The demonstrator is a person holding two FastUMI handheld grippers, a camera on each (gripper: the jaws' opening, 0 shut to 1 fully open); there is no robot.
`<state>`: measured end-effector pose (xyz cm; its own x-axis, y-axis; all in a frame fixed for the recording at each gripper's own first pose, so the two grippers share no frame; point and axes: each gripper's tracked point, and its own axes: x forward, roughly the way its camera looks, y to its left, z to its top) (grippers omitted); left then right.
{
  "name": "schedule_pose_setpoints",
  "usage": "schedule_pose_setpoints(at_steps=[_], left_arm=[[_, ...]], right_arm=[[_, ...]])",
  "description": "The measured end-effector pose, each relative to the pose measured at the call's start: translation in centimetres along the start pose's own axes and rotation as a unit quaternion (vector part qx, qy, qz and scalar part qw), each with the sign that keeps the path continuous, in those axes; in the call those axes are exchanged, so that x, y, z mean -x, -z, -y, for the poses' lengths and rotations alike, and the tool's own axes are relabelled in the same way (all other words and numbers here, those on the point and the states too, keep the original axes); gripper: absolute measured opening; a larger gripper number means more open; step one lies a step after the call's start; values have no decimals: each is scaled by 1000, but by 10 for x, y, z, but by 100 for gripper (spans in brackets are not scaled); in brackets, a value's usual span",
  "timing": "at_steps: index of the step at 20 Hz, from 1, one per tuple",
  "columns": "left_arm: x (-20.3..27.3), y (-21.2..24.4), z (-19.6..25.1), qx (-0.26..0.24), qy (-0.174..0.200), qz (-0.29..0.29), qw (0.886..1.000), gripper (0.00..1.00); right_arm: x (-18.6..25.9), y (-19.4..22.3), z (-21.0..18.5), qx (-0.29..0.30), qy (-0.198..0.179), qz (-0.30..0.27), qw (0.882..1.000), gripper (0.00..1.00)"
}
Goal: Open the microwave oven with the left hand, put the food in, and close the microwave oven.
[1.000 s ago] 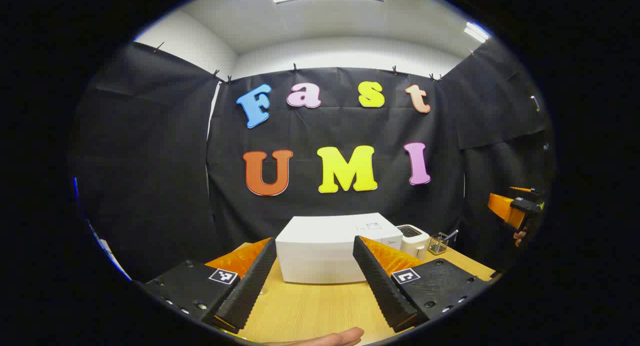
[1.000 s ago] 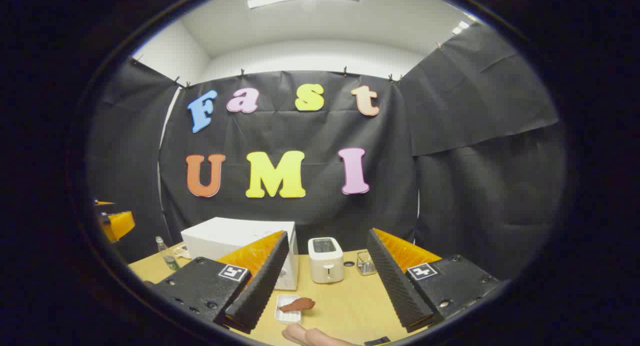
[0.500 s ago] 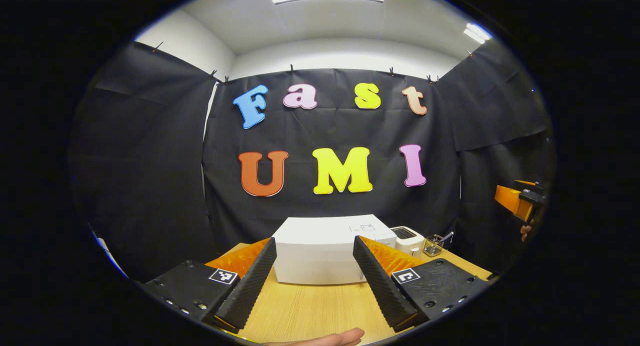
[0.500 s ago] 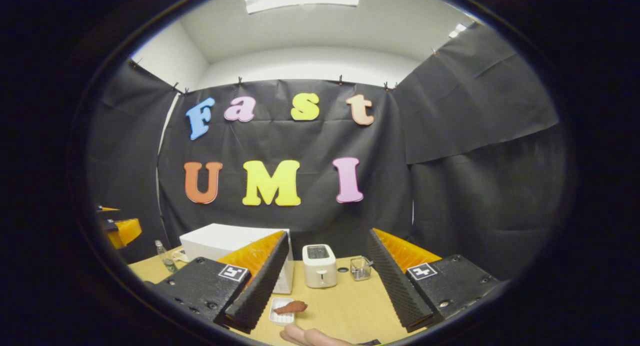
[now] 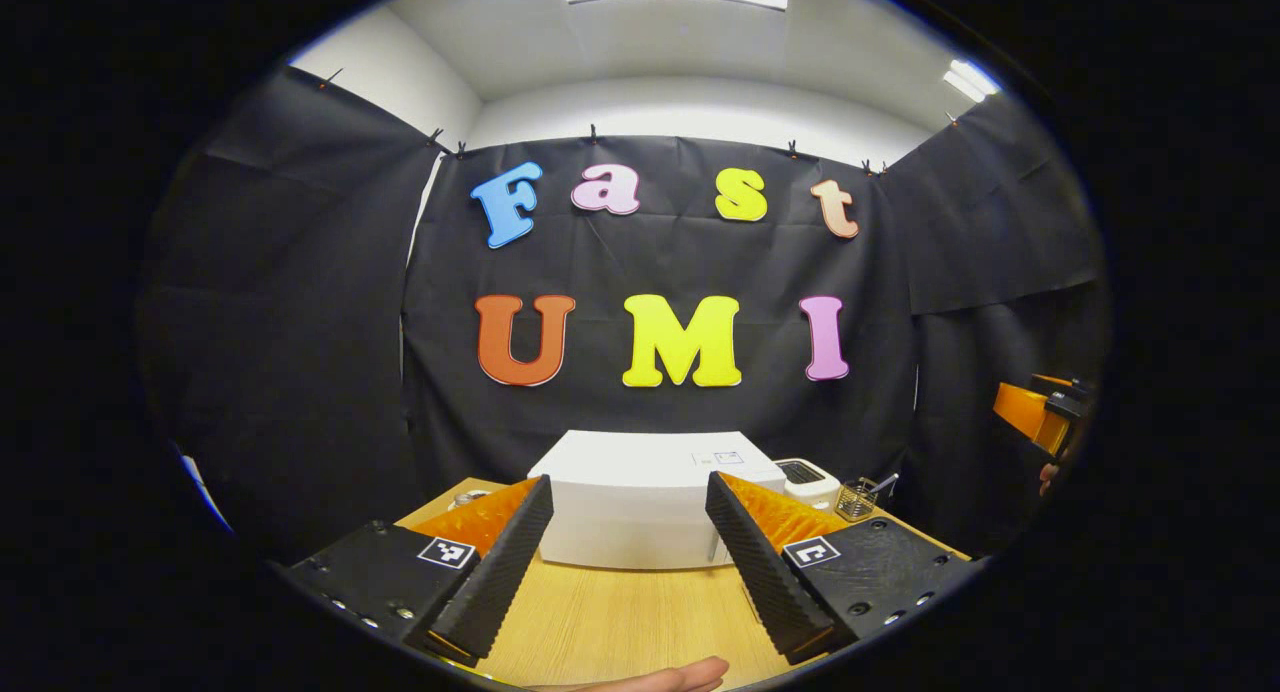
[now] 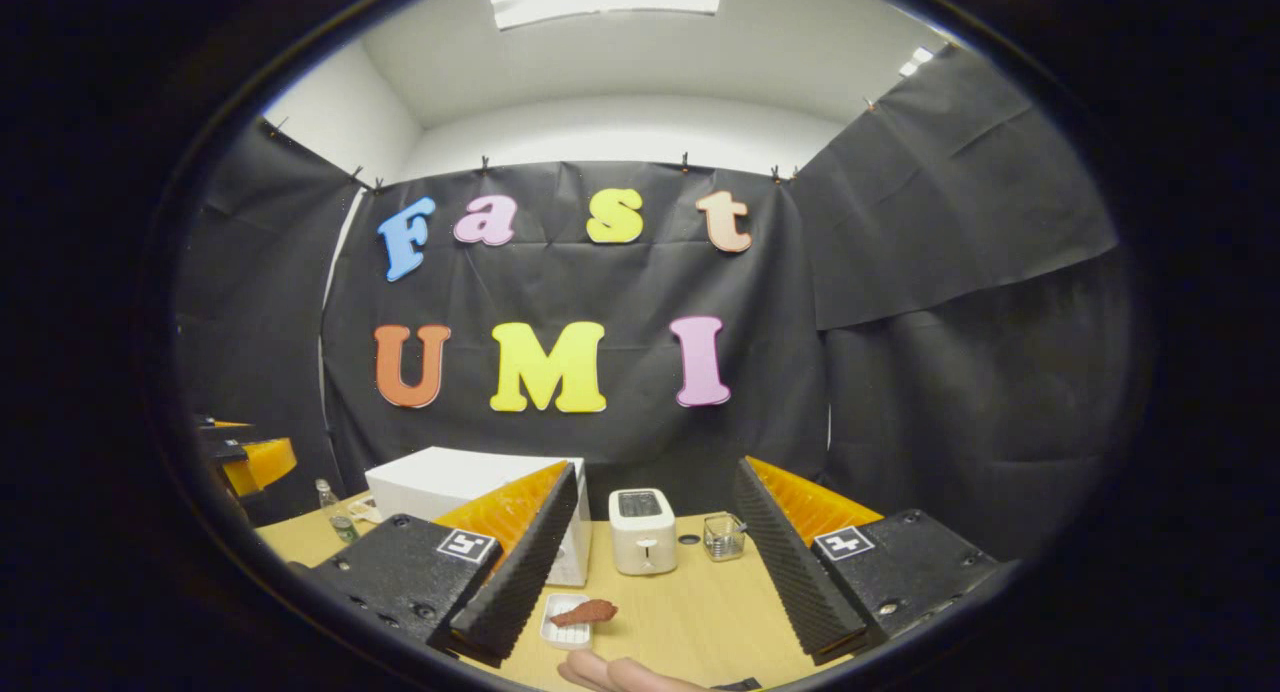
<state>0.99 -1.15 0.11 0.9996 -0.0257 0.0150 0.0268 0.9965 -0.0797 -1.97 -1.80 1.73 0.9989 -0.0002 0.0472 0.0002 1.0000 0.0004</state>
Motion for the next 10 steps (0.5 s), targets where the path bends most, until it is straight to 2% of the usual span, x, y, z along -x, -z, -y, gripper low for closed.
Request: schedule_pose_setpoints(at_steps=[3,4,5,7,8,9,10], left_arm=[[-16,8,13,12,11,-3,1000,93],[-23,11,18,13,17,-4,1000,93],[-31,16,23,13,20,-4,1000,81],[-44,24,34,14,25,-3,1000,81],[-52,29,40,14,27,-6,1000,93],[-60,36,45,15,29,-10,999,93],[-69,44,54,17,34,-14,999,93]], right_arm=[[2,2,8,-2,6,3,1000,90],[2,3,11,-2,7,3,1000,100],[2,4,14,-2,8,3,1000,100],[3,6,23,-1,14,5,1000,100],[2,5,27,3,16,5,1000,90],[2,6,30,5,19,6,1000,100],[2,6,33,7,20,7,1000,100]])
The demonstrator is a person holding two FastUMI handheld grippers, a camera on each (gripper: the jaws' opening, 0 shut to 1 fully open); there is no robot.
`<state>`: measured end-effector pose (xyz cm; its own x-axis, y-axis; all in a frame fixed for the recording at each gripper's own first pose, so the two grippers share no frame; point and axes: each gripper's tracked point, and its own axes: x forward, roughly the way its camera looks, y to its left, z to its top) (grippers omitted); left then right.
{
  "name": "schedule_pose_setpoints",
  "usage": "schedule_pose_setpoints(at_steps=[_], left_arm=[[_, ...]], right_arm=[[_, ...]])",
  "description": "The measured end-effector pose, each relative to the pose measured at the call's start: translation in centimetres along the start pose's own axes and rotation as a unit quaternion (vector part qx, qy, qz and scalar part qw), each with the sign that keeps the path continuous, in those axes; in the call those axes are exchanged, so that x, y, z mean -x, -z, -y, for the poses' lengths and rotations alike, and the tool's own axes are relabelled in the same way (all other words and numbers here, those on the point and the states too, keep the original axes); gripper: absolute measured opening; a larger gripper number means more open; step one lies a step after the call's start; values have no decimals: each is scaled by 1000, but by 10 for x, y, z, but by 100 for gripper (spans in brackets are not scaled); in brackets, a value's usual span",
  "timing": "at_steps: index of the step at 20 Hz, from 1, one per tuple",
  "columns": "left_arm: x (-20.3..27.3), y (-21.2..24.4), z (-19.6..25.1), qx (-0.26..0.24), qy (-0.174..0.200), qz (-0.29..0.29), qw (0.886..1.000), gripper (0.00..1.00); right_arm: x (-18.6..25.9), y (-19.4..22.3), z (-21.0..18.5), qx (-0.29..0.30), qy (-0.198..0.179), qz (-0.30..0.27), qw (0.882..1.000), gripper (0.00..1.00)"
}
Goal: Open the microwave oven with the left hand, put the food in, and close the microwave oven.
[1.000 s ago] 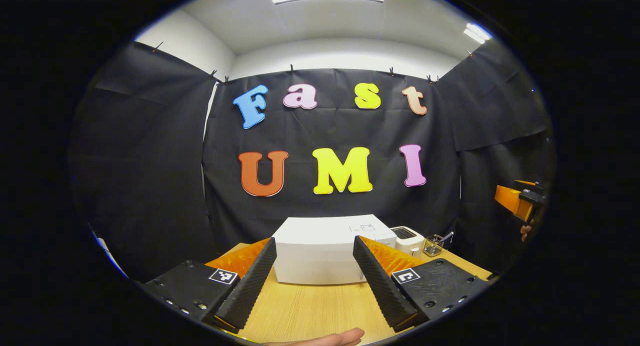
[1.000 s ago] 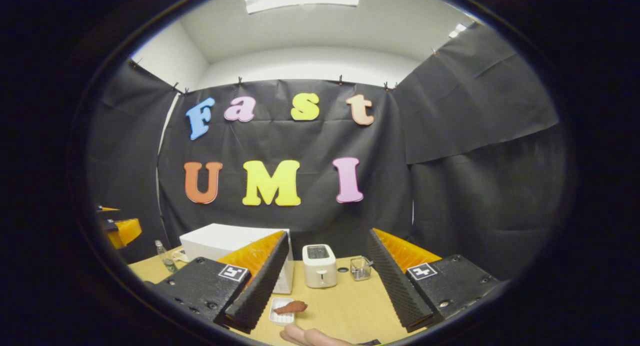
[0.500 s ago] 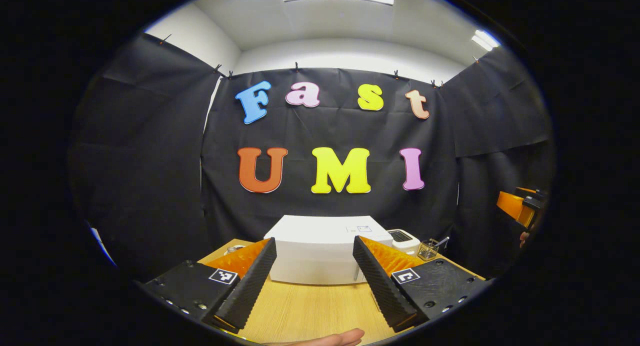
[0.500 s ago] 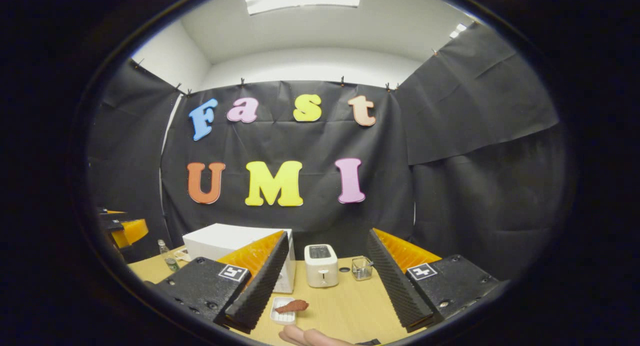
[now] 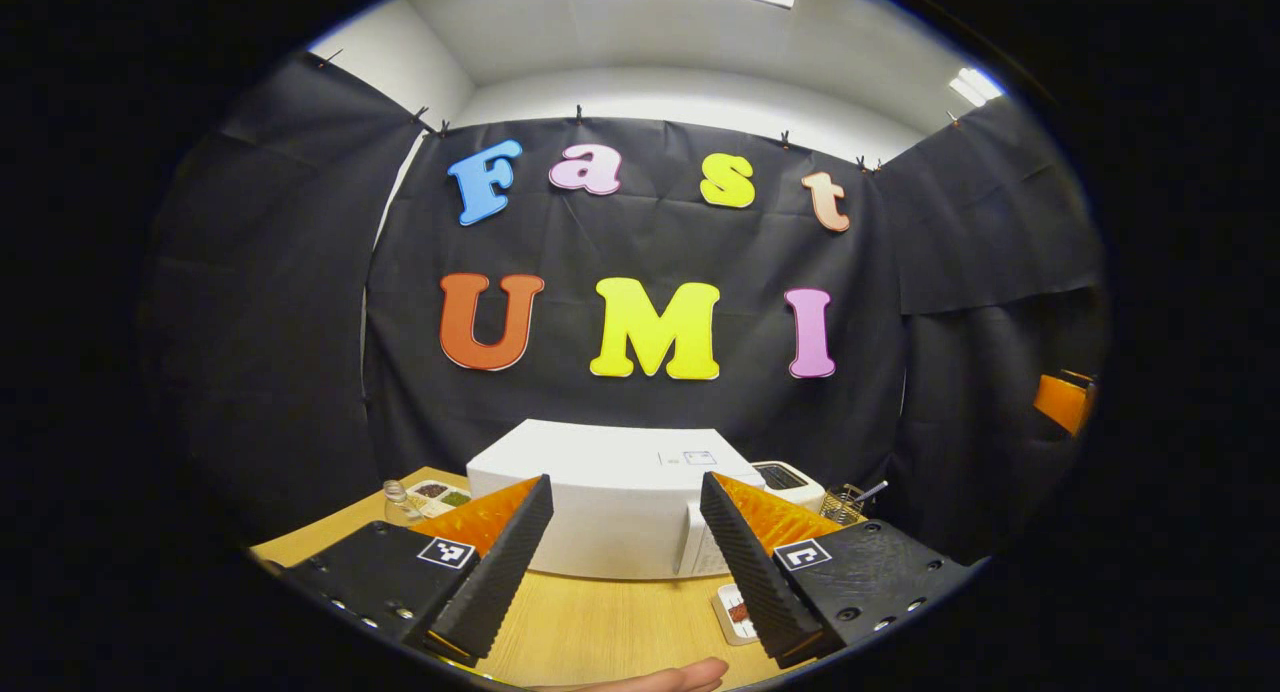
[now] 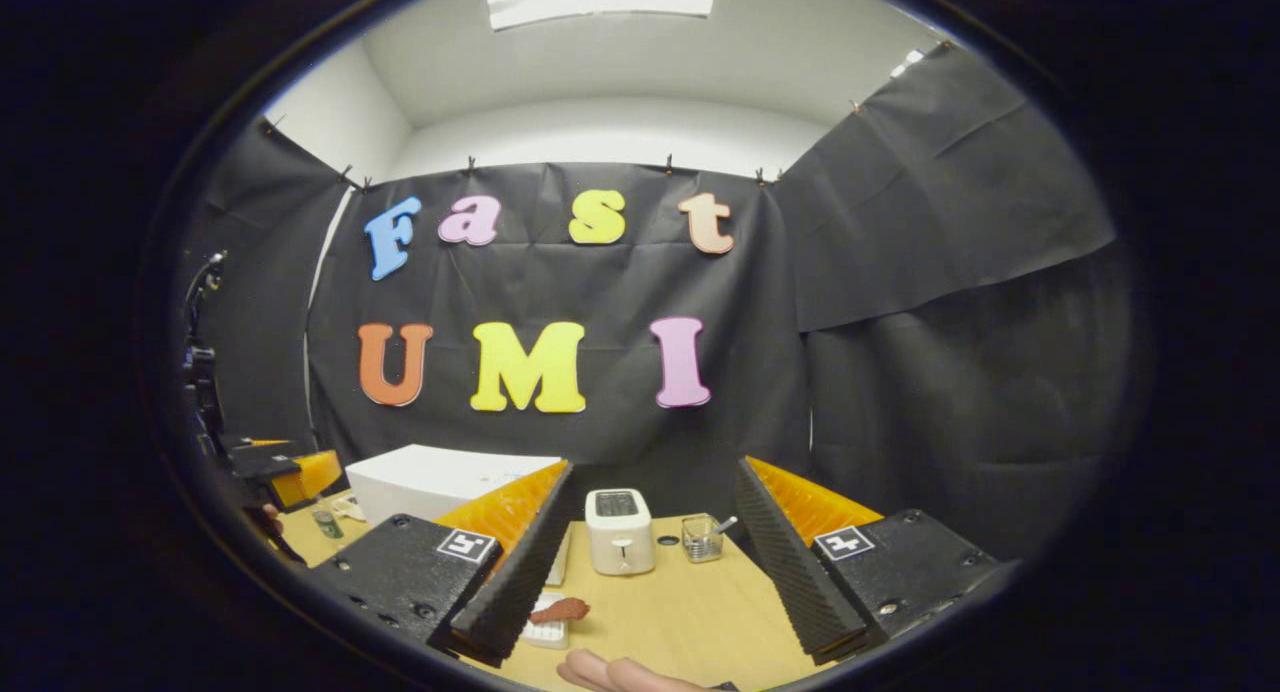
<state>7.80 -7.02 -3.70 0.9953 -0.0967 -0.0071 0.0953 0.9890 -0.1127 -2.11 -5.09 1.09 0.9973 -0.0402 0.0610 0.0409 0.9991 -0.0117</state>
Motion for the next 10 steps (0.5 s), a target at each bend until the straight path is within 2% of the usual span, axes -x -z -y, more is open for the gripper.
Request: schedule_pose_setpoints(at_steps=[1,9,10], left_arm=[[-9,7,6,1,4,-4,1000,93],[-89,89,39,-7,20,-54,998,93],[-100,100,43,-10,22,-61,998,93]], right_arm=[[1,1,3,0,0,0,1000,90],[-4,15,19,-2,-4,1,1000,90],[-6,18,21,-2,-4,-1,1000,100]])
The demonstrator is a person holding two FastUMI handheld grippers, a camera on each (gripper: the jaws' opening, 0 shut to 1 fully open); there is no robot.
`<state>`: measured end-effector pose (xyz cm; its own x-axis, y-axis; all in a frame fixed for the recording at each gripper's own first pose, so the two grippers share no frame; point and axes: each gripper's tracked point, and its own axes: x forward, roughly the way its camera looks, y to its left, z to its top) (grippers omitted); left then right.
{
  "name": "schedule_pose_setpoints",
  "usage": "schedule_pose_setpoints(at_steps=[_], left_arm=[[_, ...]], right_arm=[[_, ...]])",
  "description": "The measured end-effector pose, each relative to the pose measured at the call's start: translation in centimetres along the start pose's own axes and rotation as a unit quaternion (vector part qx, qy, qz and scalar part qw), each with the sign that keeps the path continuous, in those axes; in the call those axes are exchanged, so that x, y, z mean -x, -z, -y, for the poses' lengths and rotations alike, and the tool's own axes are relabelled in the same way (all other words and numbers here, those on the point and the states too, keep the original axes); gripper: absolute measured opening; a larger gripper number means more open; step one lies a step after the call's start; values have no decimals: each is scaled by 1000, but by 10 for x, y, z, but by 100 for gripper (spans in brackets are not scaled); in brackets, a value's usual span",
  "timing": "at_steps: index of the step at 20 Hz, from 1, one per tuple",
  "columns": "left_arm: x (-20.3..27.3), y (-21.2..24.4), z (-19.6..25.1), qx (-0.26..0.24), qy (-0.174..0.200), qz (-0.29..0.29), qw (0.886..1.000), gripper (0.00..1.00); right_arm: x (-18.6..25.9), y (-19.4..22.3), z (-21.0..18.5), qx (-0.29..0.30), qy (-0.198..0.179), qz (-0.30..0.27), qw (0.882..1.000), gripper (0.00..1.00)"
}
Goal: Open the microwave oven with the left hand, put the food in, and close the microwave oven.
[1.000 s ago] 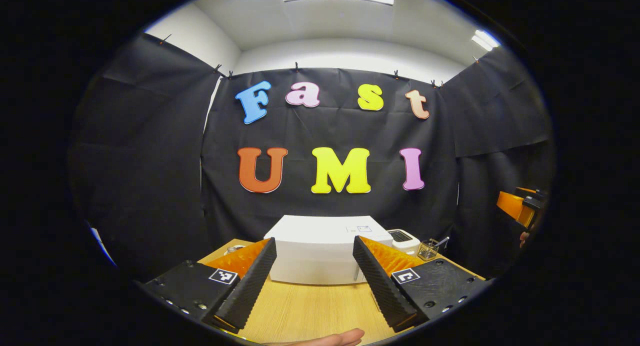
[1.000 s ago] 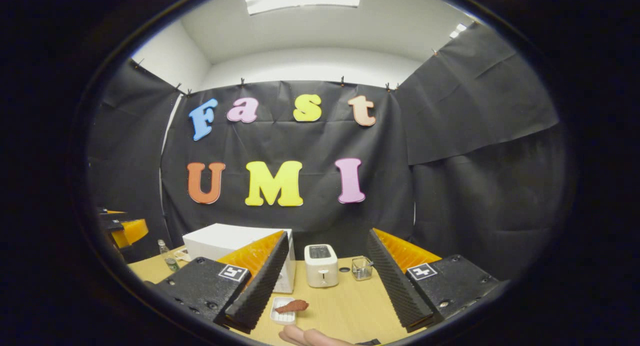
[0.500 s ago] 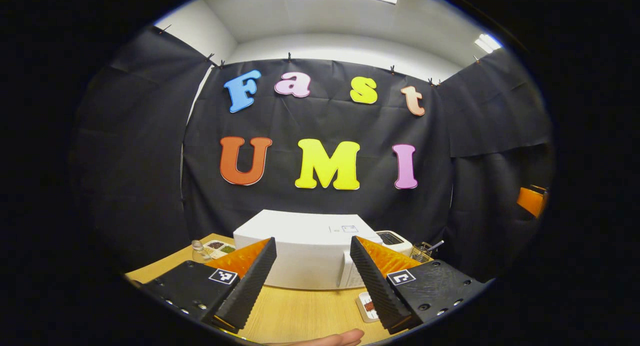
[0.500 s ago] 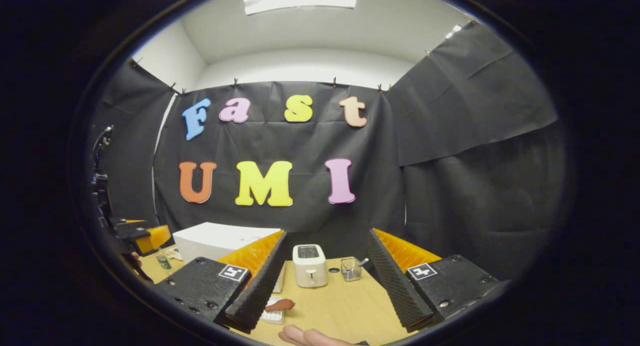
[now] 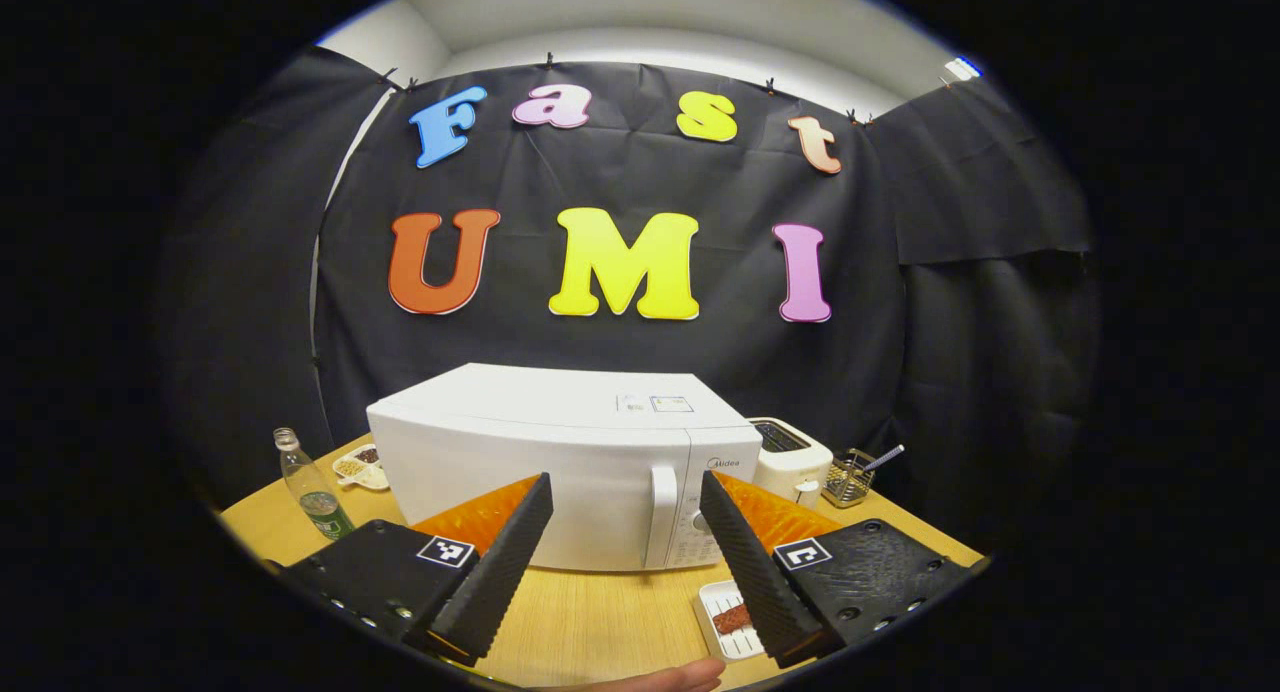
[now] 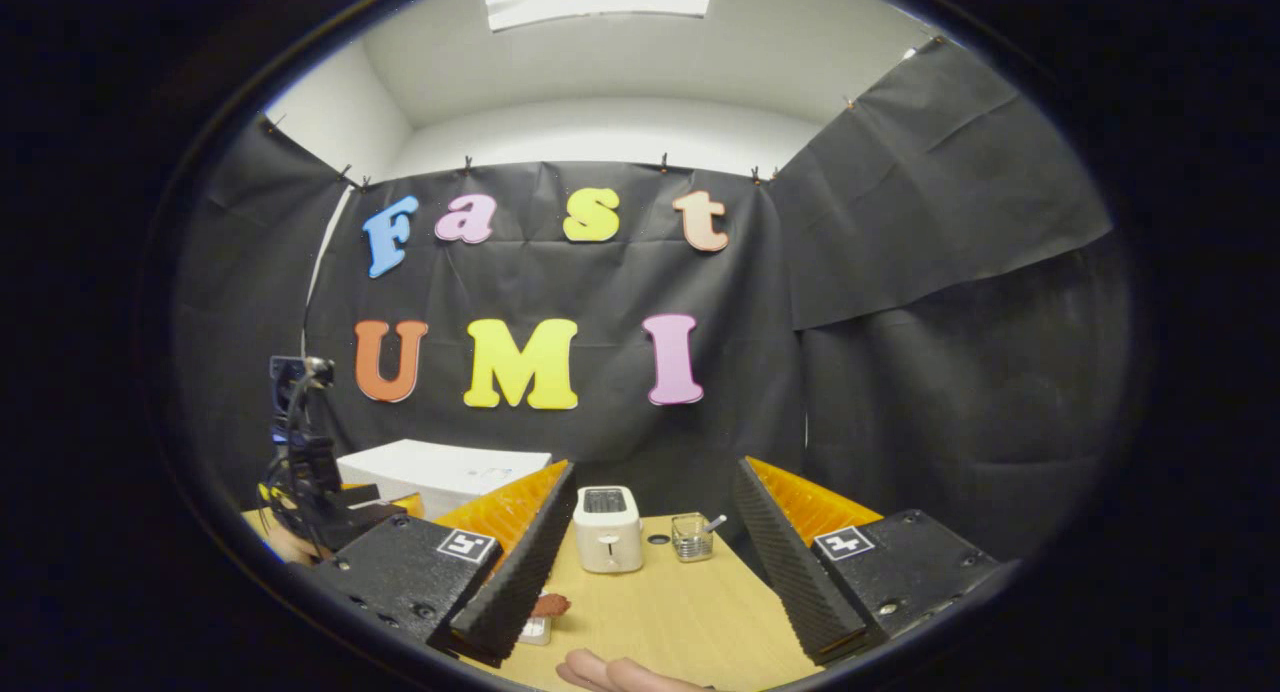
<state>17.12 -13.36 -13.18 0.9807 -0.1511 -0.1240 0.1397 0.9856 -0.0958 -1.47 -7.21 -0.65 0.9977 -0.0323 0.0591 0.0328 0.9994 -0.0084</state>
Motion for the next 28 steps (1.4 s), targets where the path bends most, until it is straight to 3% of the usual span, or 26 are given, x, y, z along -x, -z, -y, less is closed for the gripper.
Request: schedule_pose_setpoints(at_steps=[3,4,5,6,7,8,10,11,16,17,18,19,20,21,22,23,24,25,26,27,28], left_arm=[[-32,24,5,7,-7,-11,1000,93],[-42,32,8,10,-6,-18,1000,93],[-51,41,13,13,-3,-24,1000,93],[-59,48,17,16,1,-28,999,93],[-67,56,22,18,6,-34,999,93],[-74,65,26,17,12,-43,999,93],[-86,80,24,7,1,-54,999,93],[-91,87,21,0,-6,-60,998,93],[-114,103,22,-6,-12,-65,998,89],[-114,106,19,-11,-20,-66,998,76],[-114,105,15,-17,-27,-63,998,74],[-113,105,14,-22,-30,-65,997,58],[-114,105,13,-22,-33,-66,997,67],[-113,107,22,-5,-23,-70,997,36],[-119,108,20,-4,-23,-71,997,28],[-119,108,20,-3,-22,-73,997,19],[-119,108,19,-1,-26,-71,997,19],[-117,108,20,-6,-28,-72,997,9],[-117,109,19,-9,-28,-72,997,9],[-116,108,19,-3,-28,-72,997,9],[-114,108,20,-2,-26,-71,997,9]], right_arm=[[-7,11,4,-3,-2,-9,1000,100],[-10,16,6,-4,-2,-14,1000,90],[-12,22,9,-3,-1,-17,1000,100],[-14,24,13,1,2,-16,1000,90],[-16,28,16,6,6,-16,1000,90],[-18,31,21,11,10,-16,1000,100],[-21,38,27,18,16,-19,1000,100],[-22,43,29,17,16,-23,999,91],[-30,53,43,15,21,-23,999,91],[-30,56,45,18,22,-24,999,100],[-31,58,46,19,22,-25,999,91],[-31,60,45,19,20,-25,999,91],[-32,60,44,20,18,-27,999,91],[-31,61,44,20,16,-27,999,91],[-31,61,45,20,16,-28,999,100],[-29,61,45,20,17,-28,999,91],[-28,59,46,22,18,-27,999,100],[-25,58,47,24,20,-24,999,91],[-24,56,47,26,21,-22,999,91],[-22,55,49,29,23,-21,999,100],[-21,54,49,31,24,-21,999,91]])
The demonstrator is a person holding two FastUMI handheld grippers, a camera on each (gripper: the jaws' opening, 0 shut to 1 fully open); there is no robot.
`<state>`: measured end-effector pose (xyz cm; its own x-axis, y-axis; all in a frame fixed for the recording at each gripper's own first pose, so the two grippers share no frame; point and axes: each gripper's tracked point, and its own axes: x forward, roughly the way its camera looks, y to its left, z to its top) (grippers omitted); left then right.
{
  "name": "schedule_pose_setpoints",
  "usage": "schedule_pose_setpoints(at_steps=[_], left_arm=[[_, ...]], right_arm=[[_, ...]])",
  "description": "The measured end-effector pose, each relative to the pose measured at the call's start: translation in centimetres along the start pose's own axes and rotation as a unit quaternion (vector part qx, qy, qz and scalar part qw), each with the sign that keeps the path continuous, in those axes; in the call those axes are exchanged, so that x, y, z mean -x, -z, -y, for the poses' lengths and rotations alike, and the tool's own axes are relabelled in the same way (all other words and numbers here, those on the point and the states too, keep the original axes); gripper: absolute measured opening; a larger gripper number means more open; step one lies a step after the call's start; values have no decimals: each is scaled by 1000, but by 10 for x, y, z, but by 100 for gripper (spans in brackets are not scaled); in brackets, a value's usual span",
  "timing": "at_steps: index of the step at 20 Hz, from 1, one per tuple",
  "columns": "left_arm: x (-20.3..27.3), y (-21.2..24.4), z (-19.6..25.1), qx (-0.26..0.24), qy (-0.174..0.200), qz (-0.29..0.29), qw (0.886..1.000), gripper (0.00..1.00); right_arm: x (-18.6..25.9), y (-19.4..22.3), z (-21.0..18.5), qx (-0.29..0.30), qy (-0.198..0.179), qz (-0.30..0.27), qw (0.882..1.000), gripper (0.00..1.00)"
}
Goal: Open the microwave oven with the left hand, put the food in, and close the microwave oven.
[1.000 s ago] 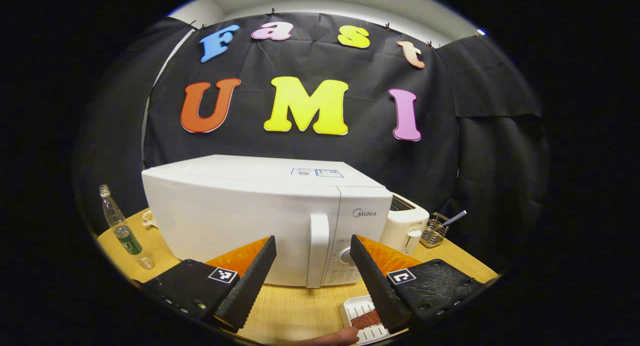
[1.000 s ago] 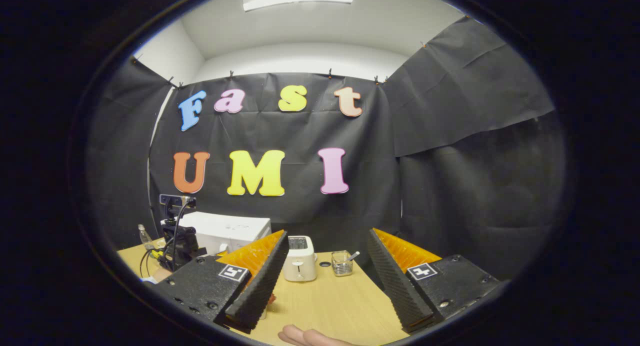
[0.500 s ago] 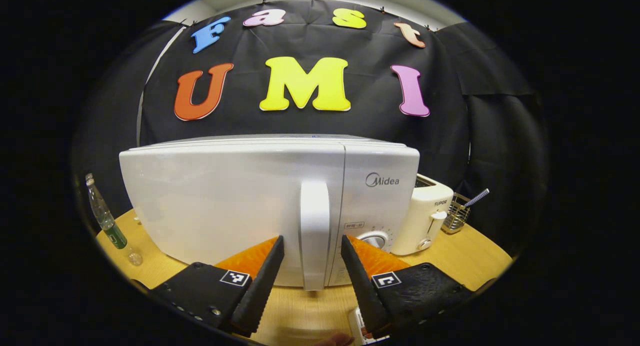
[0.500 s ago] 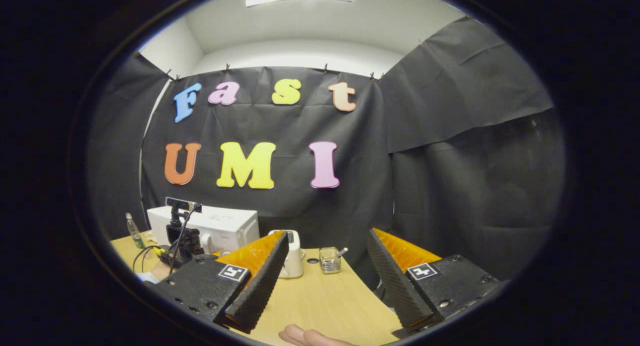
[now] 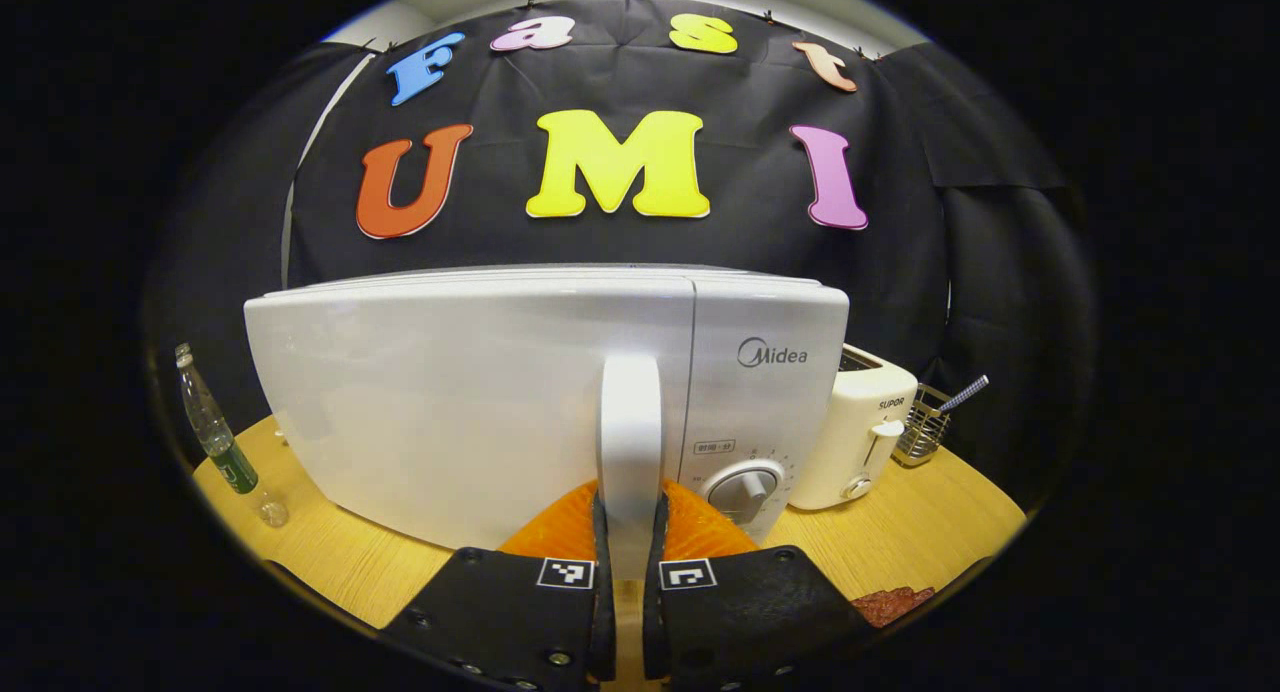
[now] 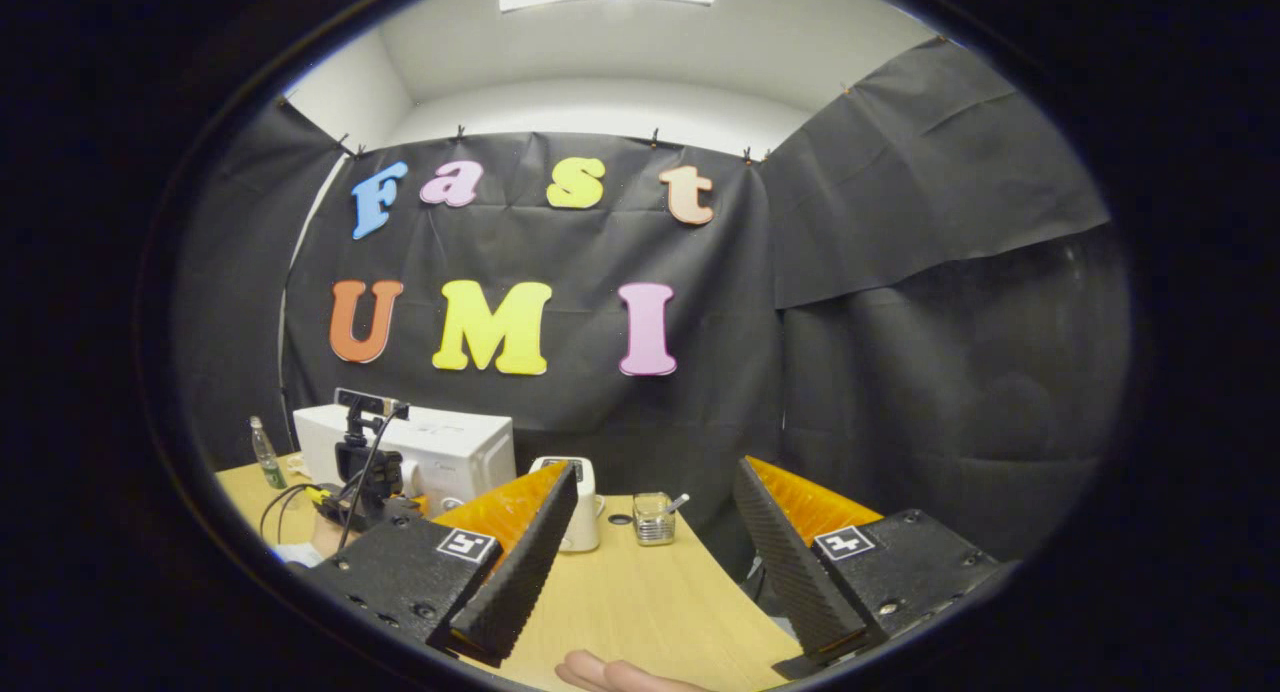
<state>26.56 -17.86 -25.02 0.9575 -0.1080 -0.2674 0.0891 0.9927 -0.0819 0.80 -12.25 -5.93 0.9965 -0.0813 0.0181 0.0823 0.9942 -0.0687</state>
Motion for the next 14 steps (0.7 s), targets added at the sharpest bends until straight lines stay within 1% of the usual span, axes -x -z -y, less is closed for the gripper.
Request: schedule_pose_setpoints(at_steps=[1,3,4,7,9,10,11,12,13,14], left_arm=[[-2,1,-1,3,1,1,1000,9],[0,1,0,-2,2,7,1000,10],[1,1,0,1,3,9,1000,10],[4,4,1,12,16,5,1000,10],[9,0,-2,7,12,20,1000,9],[15,8,-2,8,15,5,1000,8],[25,4,-1,8,21,19,1000,9],[32,8,-2,7,26,12,1000,9],[40,10,-3,6,33,16,999,9],[48,12,-5,3,40,16,999,9]], right_arm=[[1,1,1,1,1,-2,1000,100],[2,3,2,5,2,-7,1000,100],[4,2,1,7,1,-10,1000,91],[6,2,2,14,-1,-13,1000,91],[8,3,-1,14,-5,-15,1000,91],[8,4,-5,14,-10,-18,1000,91],[8,7,-7,12,-13,-22,1000,91],[8,9,-10,9,-17,-26,999,91],[9,11,-13,7,-20,-29,999,100],[10,13,-16,7,-21,-32,999,91]])
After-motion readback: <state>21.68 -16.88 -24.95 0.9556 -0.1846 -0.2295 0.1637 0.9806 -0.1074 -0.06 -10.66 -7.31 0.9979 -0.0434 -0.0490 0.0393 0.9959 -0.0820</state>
